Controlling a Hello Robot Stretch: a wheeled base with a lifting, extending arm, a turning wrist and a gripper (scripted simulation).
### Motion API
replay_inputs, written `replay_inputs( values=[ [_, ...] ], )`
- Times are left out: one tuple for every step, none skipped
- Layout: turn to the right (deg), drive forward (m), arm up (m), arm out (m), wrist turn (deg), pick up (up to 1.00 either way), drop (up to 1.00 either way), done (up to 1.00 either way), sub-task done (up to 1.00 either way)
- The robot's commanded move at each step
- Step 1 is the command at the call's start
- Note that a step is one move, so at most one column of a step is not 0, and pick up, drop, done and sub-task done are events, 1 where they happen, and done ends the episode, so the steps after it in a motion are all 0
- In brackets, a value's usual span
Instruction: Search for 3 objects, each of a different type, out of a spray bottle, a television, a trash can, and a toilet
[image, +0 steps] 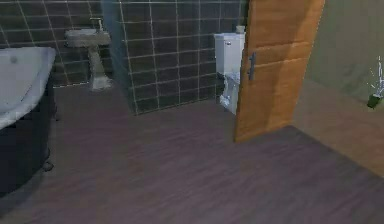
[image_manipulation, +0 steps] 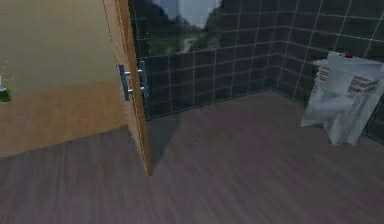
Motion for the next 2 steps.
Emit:
replay_inputs(
  values=[
    [0.0, 1.0, 0.0, 0.0, 0.0, 0.0, 0.0, 0.0, 0.0],
    [0.0, 0.8, 0.0, 0.0, 0.0, 0.0, 0.0, 0.0, 0.0]
  ],
)
